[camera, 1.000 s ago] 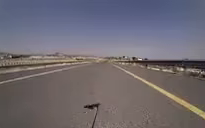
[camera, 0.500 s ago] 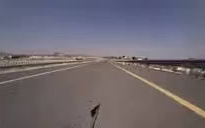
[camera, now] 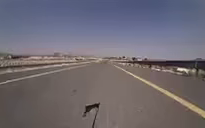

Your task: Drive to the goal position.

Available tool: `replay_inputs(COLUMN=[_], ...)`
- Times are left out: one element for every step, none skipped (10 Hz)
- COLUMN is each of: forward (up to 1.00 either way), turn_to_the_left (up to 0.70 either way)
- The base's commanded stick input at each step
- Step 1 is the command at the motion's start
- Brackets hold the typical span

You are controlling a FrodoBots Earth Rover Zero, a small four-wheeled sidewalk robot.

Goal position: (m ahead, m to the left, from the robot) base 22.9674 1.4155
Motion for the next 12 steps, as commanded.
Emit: replay_inputs(forward=[0.70, 0.70, 0.70, 0.70, 0.70, 0.70, 0.70, 0.70, 0.70, 0.70, 0.70, 0.70], turn_to_the_left=[-0.01, -0.01, -0.01, -0.01, -0.01, -0.01, -0.01, -0.01, -0.01, -0.01, -0.01, -0.01])
